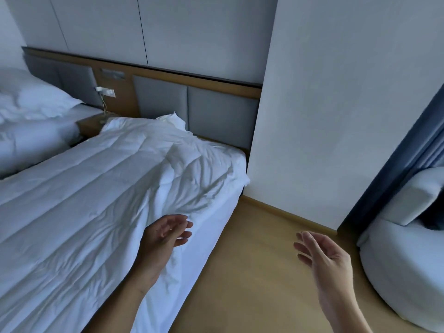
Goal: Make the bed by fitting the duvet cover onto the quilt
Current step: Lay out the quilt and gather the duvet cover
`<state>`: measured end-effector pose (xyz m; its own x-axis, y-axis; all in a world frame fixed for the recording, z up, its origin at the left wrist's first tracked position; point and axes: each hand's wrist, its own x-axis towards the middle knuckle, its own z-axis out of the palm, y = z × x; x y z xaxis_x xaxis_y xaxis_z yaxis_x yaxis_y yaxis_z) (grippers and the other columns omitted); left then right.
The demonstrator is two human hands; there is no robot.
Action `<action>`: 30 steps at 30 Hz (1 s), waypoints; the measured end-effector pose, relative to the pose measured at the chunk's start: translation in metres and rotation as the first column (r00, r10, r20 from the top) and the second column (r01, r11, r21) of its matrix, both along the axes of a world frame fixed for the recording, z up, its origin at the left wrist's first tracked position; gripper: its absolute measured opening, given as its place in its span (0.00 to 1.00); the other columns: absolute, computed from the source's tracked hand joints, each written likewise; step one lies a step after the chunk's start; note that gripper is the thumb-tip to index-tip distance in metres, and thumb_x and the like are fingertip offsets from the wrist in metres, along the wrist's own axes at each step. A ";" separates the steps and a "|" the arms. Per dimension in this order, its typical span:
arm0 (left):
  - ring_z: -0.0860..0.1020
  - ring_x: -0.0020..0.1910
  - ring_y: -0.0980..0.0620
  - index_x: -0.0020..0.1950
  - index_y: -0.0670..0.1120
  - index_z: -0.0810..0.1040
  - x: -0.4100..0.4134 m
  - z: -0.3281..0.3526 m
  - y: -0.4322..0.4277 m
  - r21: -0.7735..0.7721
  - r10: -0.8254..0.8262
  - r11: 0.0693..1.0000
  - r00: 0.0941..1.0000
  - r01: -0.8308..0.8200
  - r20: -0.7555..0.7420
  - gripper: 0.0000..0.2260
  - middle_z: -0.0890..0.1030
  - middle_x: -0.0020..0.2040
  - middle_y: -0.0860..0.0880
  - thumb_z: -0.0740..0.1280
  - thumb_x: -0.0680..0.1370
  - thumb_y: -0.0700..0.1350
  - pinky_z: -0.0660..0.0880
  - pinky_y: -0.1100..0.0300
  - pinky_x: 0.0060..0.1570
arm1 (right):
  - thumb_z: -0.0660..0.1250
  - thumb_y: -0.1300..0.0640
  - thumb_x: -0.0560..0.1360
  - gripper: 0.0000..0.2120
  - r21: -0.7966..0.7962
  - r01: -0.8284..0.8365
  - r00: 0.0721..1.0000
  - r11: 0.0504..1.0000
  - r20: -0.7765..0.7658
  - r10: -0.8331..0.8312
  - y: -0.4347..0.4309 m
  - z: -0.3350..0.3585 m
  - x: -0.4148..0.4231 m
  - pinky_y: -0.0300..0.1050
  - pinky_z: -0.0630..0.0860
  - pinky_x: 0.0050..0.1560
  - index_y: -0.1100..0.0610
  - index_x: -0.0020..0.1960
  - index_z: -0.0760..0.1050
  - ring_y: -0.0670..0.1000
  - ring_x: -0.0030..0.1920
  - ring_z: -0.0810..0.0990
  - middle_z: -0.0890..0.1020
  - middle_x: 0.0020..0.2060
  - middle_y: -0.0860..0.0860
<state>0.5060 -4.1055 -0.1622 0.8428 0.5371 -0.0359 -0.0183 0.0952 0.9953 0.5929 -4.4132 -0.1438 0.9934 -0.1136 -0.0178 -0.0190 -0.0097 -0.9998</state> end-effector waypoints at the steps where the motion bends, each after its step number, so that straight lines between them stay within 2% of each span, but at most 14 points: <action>1: 0.85 0.49 0.43 0.52 0.45 0.84 0.025 0.000 0.003 -0.010 0.010 1.000 1.000 -0.010 -0.007 0.04 0.87 0.50 0.45 0.69 0.81 0.41 0.80 0.51 0.50 | 0.70 0.56 0.78 0.06 -0.006 -0.002 1.000 1.000 -0.004 0.002 0.005 0.001 0.027 0.48 0.80 0.44 0.56 0.47 0.84 0.49 0.42 0.86 0.87 0.41 0.50; 4: 0.85 0.48 0.44 0.49 0.49 0.85 0.098 0.000 0.015 -0.015 0.025 1.000 1.000 -0.025 -0.001 0.05 0.87 0.50 0.45 0.69 0.80 0.42 0.80 0.50 0.51 | 0.70 0.55 0.78 0.06 -0.026 -0.045 0.999 0.999 0.018 0.045 0.019 0.006 0.107 0.50 0.80 0.46 0.55 0.46 0.85 0.49 0.44 0.87 0.87 0.43 0.50; 10: 0.85 0.48 0.45 0.49 0.51 0.85 0.221 -0.004 0.042 -0.009 0.069 0.998 0.996 -0.069 -0.054 0.05 0.87 0.50 0.46 0.70 0.80 0.43 0.80 0.51 0.51 | 0.70 0.53 0.78 0.06 -0.020 -0.101 0.995 0.995 -0.015 0.101 0.050 -0.007 0.250 0.50 0.80 0.46 0.47 0.45 0.85 0.49 0.45 0.87 0.87 0.43 0.50; 15: 0.85 0.48 0.44 0.49 0.49 0.85 0.325 -0.012 0.067 0.007 0.196 0.981 0.979 -0.196 -0.051 0.04 0.87 0.49 0.45 0.70 0.80 0.43 0.81 0.53 0.50 | 0.70 0.54 0.78 0.07 -0.015 -0.211 0.977 0.977 -0.043 0.210 0.092 -0.027 0.380 0.52 0.80 0.47 0.54 0.45 0.85 0.51 0.45 0.87 0.87 0.43 0.50; 18: 0.86 0.47 0.44 0.49 0.48 0.85 0.397 -0.013 0.076 0.017 0.257 0.966 0.966 -0.257 -0.030 0.04 0.87 0.49 0.45 0.70 0.80 0.43 0.82 0.56 0.48 | 0.70 0.54 0.78 0.06 -0.009 -0.290 0.957 0.957 -0.015 0.290 0.118 -0.026 0.467 0.50 0.80 0.46 0.49 0.45 0.85 0.50 0.45 0.86 0.87 0.43 0.49; 21: 0.85 0.47 0.43 0.50 0.45 0.85 0.463 -0.007 0.080 0.001 0.327 0.945 0.944 -0.327 -0.042 0.04 0.87 0.48 0.44 0.71 0.79 0.42 0.81 0.50 0.51 | 0.70 0.54 0.78 0.07 0.009 -0.352 0.936 0.936 -0.003 0.352 0.136 -0.016 0.553 0.49 0.80 0.47 0.46 0.44 0.85 0.49 0.45 0.86 0.87 0.43 0.49; 26: 0.85 0.48 0.43 0.52 0.43 0.84 0.560 0.009 0.096 0.008 0.414 0.910 0.910 -0.414 -0.030 0.05 0.86 0.49 0.43 0.70 0.79 0.42 0.81 0.50 0.50 | 0.69 0.55 0.78 0.08 -0.011 -0.490 0.872 0.872 -0.024 0.490 0.185 -0.006 0.674 0.46 0.79 0.44 0.47 0.42 0.85 0.47 0.45 0.86 0.87 0.43 0.49; 30: 0.85 0.46 0.43 0.53 0.41 0.83 0.607 0.000 0.118 -0.016 0.509 0.860 0.859 -0.510 -0.053 0.05 0.86 0.48 0.43 0.69 0.80 0.39 0.82 0.52 0.48 | 0.70 0.56 0.78 0.07 -0.028 -0.595 0.802 0.803 -0.077 0.592 0.247 -0.015 0.739 0.47 0.80 0.45 0.51 0.43 0.85 0.48 0.44 0.86 0.87 0.43 0.48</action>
